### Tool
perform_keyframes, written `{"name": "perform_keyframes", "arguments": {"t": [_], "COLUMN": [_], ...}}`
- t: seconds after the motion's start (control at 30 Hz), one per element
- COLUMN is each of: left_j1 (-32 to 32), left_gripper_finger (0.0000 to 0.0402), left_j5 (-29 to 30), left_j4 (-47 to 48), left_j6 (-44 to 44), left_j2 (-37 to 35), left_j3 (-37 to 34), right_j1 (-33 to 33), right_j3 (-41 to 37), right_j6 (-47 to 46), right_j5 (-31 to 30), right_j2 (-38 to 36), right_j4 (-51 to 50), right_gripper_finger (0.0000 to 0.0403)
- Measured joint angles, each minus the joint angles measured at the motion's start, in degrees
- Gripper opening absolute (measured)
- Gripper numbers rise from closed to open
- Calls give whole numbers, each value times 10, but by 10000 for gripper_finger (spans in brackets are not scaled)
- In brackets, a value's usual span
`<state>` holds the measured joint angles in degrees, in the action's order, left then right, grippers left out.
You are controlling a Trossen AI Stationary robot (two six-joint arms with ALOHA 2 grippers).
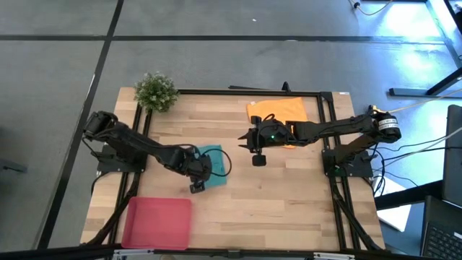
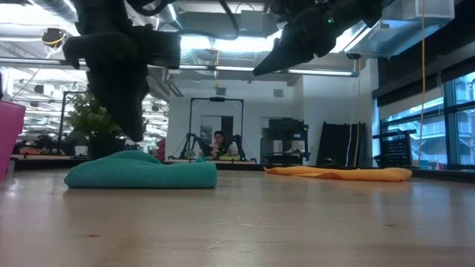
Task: Roll microfiber towels into tight, uniform cylinder then place into a basket
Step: Roll the blue microfiber towel
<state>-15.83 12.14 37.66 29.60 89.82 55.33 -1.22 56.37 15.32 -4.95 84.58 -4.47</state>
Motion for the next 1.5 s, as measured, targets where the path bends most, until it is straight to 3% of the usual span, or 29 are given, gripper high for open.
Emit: {"name": "perform_keyframes", "arguments": {"t": [0.67,1.0,1.5], "left_j1": [12,12,17], "left_gripper_finger": [64,4,0], "left_j5": [-29,-34,35], "left_j4": [-29,-26,-4], "left_j6": [-45,-47,-29], "left_j2": [44,44,31], "left_j3": [0,0,0], "right_j1": [0,0,0], "right_j3": [0,0,0], "right_j6": [0,0,0], "right_j5": [0,0,0], "right_j2": [0,0,0], "right_j4": [-1,-1,-1], "right_gripper_finger": [116,116,116]}}
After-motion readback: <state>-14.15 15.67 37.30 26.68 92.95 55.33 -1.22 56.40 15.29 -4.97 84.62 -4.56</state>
